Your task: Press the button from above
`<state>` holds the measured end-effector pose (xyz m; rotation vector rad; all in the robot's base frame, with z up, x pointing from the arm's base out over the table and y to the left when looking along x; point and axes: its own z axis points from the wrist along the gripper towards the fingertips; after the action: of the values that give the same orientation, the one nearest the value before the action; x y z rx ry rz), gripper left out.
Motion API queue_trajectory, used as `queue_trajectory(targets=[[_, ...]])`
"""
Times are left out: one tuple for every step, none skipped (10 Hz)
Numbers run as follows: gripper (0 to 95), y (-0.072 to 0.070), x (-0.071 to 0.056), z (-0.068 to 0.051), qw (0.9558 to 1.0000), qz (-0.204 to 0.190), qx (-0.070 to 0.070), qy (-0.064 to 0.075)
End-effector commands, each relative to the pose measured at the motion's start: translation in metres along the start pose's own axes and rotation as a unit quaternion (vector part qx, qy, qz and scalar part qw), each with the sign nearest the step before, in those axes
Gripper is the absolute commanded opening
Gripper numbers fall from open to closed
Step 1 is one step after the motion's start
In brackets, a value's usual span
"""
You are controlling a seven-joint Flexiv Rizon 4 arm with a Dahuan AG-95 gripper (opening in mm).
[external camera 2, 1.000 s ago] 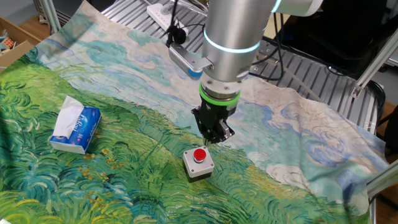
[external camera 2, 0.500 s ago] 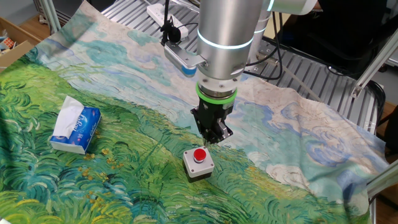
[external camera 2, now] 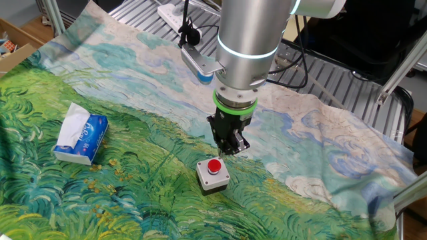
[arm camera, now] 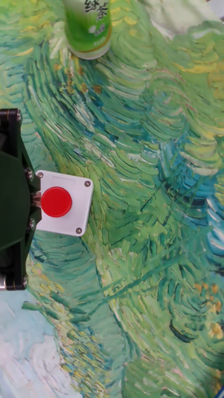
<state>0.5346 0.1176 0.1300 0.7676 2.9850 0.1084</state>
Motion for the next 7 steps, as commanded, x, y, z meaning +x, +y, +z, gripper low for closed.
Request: queue_trajectory(targets=[[0.0,0.001,0.0,0.0,1.0,0.009,0.0,-0.001],[0.0,0.001,0.0,0.0,0.9999,0.014,0.0,-0.001],[0.0,0.002,0.0,0.002,0.9998,0.017,-0.002,-0.004],[0.0,0.007,0.004,0.007,0.9994,0.032,-0.004,-0.012],[0.0,0.018,0.009,0.019,0.9986,0.047,-0.003,-0.025],[0.0,0.026,0.008,0.024,0.9983,0.048,0.005,-0.033],[0.0,0.032,0.003,0.021,0.9985,0.044,0.01,-0.032]])
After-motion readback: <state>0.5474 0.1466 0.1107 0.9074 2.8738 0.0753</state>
